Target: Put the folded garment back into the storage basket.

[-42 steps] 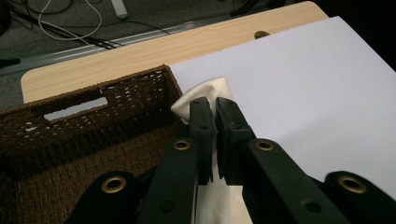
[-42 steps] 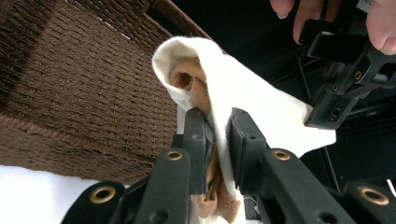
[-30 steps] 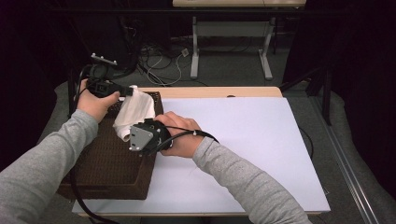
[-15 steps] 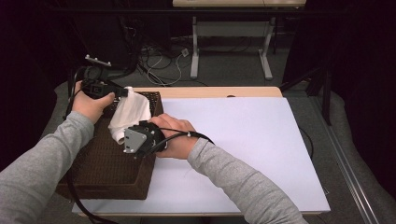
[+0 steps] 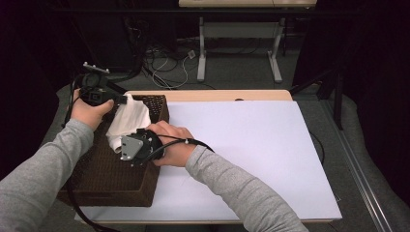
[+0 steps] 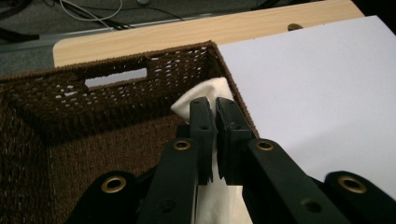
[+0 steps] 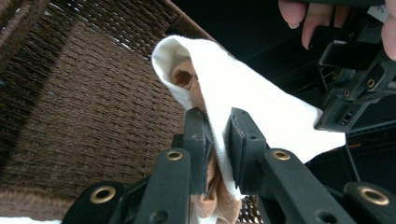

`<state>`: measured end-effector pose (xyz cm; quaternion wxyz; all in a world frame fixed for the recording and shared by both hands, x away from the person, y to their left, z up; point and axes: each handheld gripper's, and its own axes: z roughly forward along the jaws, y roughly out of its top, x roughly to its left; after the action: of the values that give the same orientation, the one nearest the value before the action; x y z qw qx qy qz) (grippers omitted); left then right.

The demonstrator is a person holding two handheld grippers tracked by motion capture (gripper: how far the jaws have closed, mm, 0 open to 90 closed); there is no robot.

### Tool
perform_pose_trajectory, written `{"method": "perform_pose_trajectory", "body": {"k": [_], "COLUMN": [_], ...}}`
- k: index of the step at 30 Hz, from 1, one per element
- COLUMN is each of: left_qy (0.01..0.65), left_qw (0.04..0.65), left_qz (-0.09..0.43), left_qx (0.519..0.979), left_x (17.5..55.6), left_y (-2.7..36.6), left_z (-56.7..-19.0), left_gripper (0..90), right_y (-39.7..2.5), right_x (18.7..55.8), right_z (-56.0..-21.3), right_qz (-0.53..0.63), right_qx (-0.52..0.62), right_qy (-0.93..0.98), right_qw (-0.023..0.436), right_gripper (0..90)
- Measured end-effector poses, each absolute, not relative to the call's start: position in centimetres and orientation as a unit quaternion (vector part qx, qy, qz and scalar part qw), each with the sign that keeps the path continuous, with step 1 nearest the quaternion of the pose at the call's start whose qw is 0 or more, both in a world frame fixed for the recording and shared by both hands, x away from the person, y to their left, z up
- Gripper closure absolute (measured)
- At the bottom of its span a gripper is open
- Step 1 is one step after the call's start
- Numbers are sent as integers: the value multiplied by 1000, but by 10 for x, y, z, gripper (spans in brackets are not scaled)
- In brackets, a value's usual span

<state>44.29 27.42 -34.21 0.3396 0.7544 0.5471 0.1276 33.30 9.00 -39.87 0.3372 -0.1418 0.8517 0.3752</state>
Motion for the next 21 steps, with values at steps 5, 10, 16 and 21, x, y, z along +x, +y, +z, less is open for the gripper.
{"method": "perform_pose_trajectory", "body": {"k": [5,10,16,21], "left_qy": [555,559,560,563], "left_qw": [336,330,328,320], "left_qz": [124,120,112,105], "left_qx": [751,751,753,755], "left_x": [446,449,452,455], "left_y": [279,282,282,283], "left_z": [-351,-362,-376,-389], "left_gripper": [859,859,859,860], "right_y": [98,102,105,109], "right_x": [335,338,341,342], "right_z": [-410,-419,-432,-440], "right_qz": [368,369,359,356], "right_qx": [-148,-141,-138,-138], "right_qy": [857,862,871,876], "right_qw": [329,317,306,296], "right_gripper": [784,785,784,784]}}
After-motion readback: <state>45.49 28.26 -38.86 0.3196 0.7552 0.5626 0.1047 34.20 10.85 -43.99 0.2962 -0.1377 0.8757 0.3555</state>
